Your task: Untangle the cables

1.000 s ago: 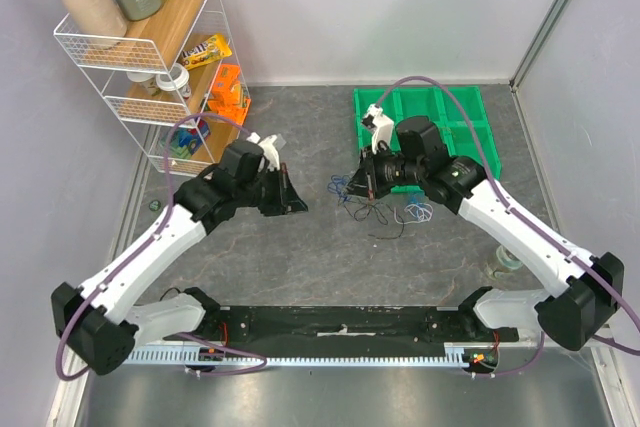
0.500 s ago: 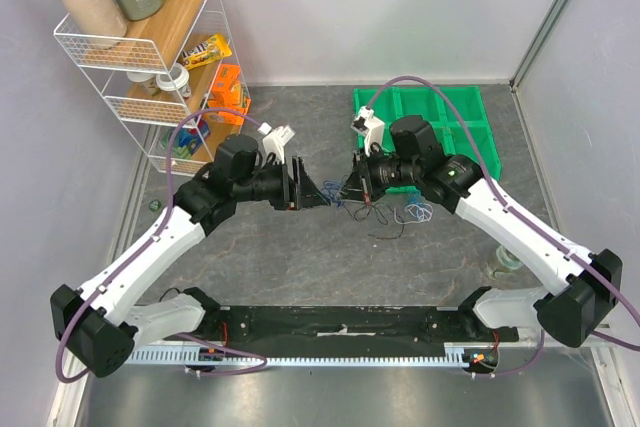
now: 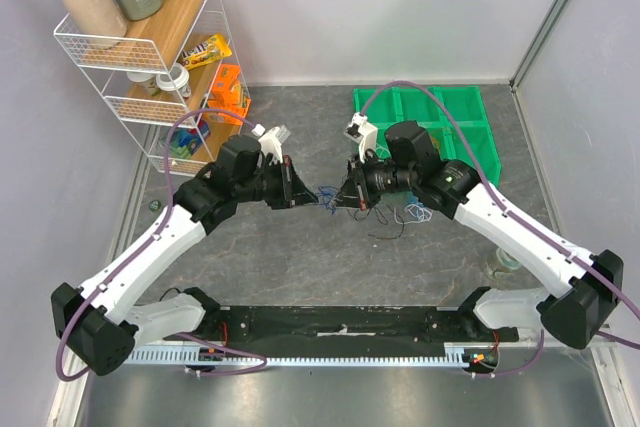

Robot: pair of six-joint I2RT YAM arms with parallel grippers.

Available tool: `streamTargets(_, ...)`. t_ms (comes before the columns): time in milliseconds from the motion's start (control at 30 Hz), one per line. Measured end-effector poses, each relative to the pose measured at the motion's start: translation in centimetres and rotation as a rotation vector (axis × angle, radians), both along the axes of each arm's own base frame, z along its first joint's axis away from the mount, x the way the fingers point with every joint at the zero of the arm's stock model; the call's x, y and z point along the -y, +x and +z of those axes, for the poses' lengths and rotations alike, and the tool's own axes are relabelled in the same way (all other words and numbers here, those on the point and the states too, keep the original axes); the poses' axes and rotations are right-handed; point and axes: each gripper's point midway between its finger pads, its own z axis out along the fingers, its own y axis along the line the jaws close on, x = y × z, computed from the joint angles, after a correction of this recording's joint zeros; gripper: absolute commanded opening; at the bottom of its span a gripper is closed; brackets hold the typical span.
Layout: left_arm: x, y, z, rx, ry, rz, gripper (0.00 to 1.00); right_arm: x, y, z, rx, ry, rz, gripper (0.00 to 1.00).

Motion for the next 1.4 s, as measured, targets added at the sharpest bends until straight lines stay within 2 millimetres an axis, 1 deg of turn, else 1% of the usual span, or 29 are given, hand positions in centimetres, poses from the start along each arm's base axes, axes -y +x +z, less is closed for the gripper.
streamTargets(67,-0.4,0.1,-0.1,-0.005,0.021,0.021,0.02,0.2,0.2,-0.2,0.008,-0.013,-0.019,0.02)
streamTargets(133,-0.6,0.2,0.2,0.006,0.031,0.038,0.02,0.7,0.9,-0.5,0.028,-0.048,-0.078,0.00)
streamTargets(200,-0.8,0.2,0.8,0.033,0.029,0.053,0.02,1.3,1.7,-0.7,0.054,-0.082,-0.147,0.01)
streamTargets(300,-2.0,0.2,2.1,0.095,0.027,0.099,0.02,2.9,2.7,-0.6,0.092,-0.132,-0.258,0.02)
streamTargets(333,-2.3,0.1,2.4,0.108,0.025,0.107,0.02,3.2,2.9,-0.5,0.099,-0.139,-0.278,0.04)
streamTargets(367,-2.7,-0.1,2.9,0.127,0.023,0.120,0.01,3.7,3.2,-0.4,0.112,-0.151,-0.313,0.11)
streamTargets(433,-3.6,-0.4,3.4,0.157,0.034,0.146,0.02,4.9,3.9,-0.3,0.135,-0.185,-0.381,0.16)
streamTargets(467,-4.3,-0.5,3.4,0.167,0.052,0.169,0.02,6.3,4.5,-0.7,0.153,-0.239,-0.442,0.19)
streamTargets(500,-5.1,-0.6,3.3,0.173,0.072,0.193,0.02,7.6,4.9,-1.2,0.158,-0.284,-0.489,0.19)
streamTargets(600,-6.9,-0.7,3.1,0.188,0.120,0.250,0.01,11.1,5.7,-2.7,0.171,-0.421,-0.598,0.15)
streamTargets(633,-7.3,-0.7,3.1,0.191,0.132,0.264,0.02,11.7,5.8,-3.0,0.174,-0.453,-0.613,0.21)
streamTargets(667,-7.7,-0.8,3.1,0.192,0.146,0.273,0.02,12.2,5.7,-3.3,0.174,-0.481,-0.619,0.24)
streamTargets(700,-8.0,-0.7,3.1,0.195,0.159,0.282,0.02,12.4,5.6,-3.5,0.175,-0.495,-0.615,0.24)
streamTargets(767,-8.2,-0.8,3.1,0.199,0.172,0.279,0.02,11.7,5.3,-3.8,0.176,-0.483,-0.559,0.19)
streamTargets(800,-8.2,-0.8,3.1,0.199,0.177,0.277,0.02,11.2,5.1,-3.8,0.176,-0.467,-0.534,0.18)
streamTargets(833,-8.3,-0.9,3.1,0.197,0.182,0.275,0.02,11.0,5.1,-3.8,0.176,-0.460,-0.521,0.23)
streamTargets(867,-8.3,-0.9,3.1,0.196,0.185,0.274,0.02,10.6,5.0,-3.8,0.177,-0.450,-0.506,0.31)
streamTargets(900,-8.4,-1.0,3.1,0.193,0.190,0.271,0.02,10.3,4.9,-3.8,0.180,-0.438,-0.486,0.43)
streamTargets(933,-8.4,-1.1,3.1,0.193,0.191,0.271,0.02,9.8,4.8,-3.7,0.185,-0.420,-0.460,0.60)
streamTargets(967,-8.4,-1.1,3.1,0.190,0.192,0.269,0.02,9.3,4.7,-3.5,0.184,-0.399,-0.438,0.67)
streamTargets(1000,-8.4,-1.2,3.0,0.186,0.194,0.267,0.02,8.3,4.5,-3.3,0.189,-0.361,-0.389,0.74)
streamTargets(1067,-8.2,-1.2,3.0,0.180,0.193,0.260,0.02,6.4,3.9,-2.9,0.191,-0.292,-0.300,0.81)
streamTargets(1167,-7.6,-1.1,3.0,0.156,0.186,0.237,0.02,2.9,3.1,-2.5,0.212,-0.174,-0.152,0.82)
streamTargets(1200,-7.3,-1.1,3.0,0.146,0.181,0.229,0.02,2.0,2.8,-2.6,0.218,-0.149,-0.118,0.83)
streamTargets(1333,-6.0,-0.7,3.3,0.093,0.156,0.212,0.02,-1.0,2.0,-3.1,0.224,-0.066,-0.004,0.83)
streamTargets(1400,-5.5,-0.6,3.6,0.069,0.138,0.209,0.02,-1.8,2.1,-3.0,0.223,-0.034,0.015,0.83)
